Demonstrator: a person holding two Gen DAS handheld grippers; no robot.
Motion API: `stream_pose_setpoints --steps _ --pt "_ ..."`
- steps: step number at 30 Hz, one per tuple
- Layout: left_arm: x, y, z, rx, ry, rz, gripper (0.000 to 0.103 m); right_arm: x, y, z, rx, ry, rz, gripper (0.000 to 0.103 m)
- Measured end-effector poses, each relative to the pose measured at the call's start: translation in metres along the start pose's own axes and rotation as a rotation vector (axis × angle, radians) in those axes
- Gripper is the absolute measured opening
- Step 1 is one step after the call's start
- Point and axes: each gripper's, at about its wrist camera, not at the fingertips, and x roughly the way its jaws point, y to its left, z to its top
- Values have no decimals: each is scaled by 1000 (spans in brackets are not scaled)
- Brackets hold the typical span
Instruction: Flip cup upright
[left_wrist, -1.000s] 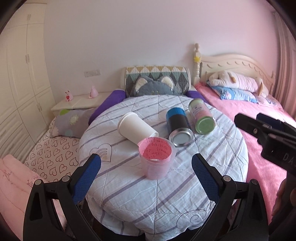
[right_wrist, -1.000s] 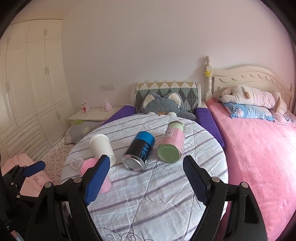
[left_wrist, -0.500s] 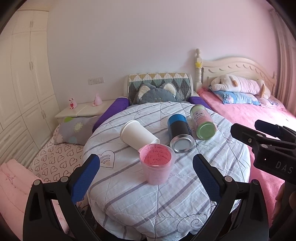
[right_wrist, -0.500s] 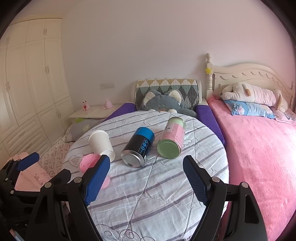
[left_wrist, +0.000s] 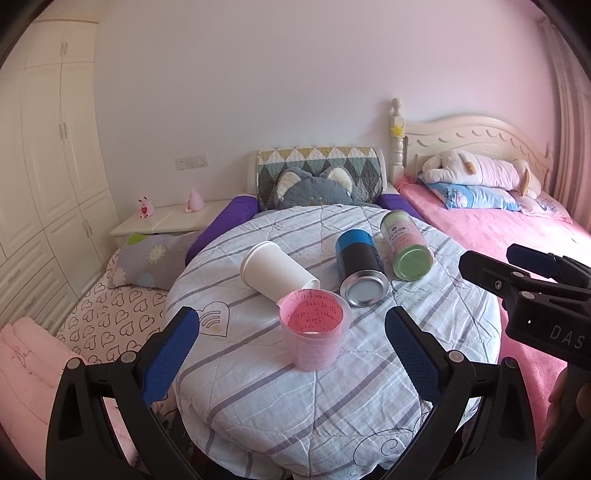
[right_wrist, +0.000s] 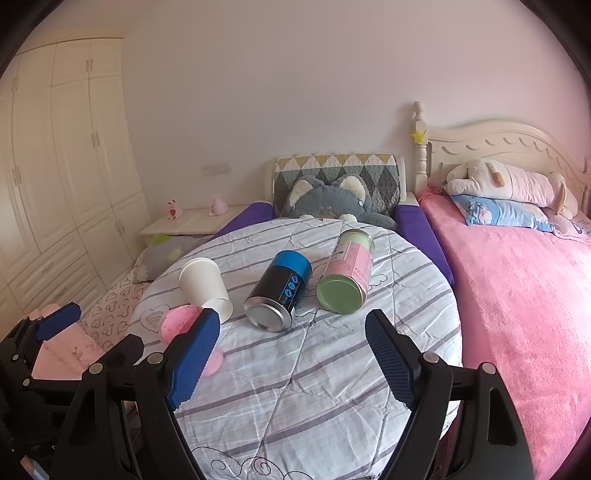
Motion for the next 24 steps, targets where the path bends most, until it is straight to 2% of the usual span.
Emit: stream_pose_setpoints --steps 24 --pt "-1 1 1 -12 -29 41 102 7 9 -3 -12 23 20 82"
